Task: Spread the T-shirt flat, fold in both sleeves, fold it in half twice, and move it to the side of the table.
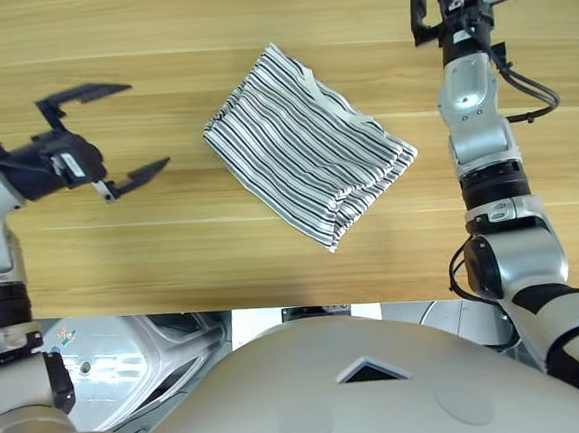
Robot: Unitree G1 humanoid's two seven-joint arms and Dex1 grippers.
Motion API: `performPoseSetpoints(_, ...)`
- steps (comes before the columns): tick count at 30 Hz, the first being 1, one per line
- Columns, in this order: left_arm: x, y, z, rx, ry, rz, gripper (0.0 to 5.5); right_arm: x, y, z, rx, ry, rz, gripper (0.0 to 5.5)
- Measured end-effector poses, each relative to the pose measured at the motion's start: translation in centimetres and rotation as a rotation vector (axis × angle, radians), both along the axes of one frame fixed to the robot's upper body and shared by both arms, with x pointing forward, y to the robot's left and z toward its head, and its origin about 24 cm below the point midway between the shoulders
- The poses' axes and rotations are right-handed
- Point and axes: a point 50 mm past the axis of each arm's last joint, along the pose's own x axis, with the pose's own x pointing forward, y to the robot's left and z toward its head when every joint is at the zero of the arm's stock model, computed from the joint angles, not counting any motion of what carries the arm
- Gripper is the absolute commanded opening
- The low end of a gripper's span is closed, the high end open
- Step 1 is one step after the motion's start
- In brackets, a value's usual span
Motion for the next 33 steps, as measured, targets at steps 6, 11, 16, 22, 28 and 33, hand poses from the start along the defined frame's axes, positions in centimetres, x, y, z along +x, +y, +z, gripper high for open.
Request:
performPoseSetpoints(6,-0.4,-2.9,-4.8,0.081,0.064,-0.052,4.91,-1.0,0.2,-1.9,-0.127,0.091,0.055,5.40)
performPoseSetpoints(11,0.0,-4.2,-5.7,0.114,0.034,-0.070,4.91,-1.7,-0.5,-2.9,-0.271,0.176,0.091,5.40)
performPoseSetpoints(16,0.5,-4.5,-5.8,0.155,-0.018,-0.061,4.91,-3.9,0.4,-5.6,-0.491,0.351,0.328,5.40)
performPoseSetpoints(22,0.8,-4.4,-5.9,0.199,-0.043,-0.058,4.91,-7.9,2.6,-5.8,-0.566,0.341,0.719,5.40)
performPoseSetpoints(28,2.1,-3.6,-5.7,0.243,-0.079,-0.014,4.91,-12.3,4.4,-5.3,-0.470,0.357,0.984,5.40)
performPoseSetpoints(33,3.5,-3.7,-5.6,0.254,-0.118,0.006,4.91,-15.9,4.5,-4.3,-0.458,0.401,1.161,5.40)
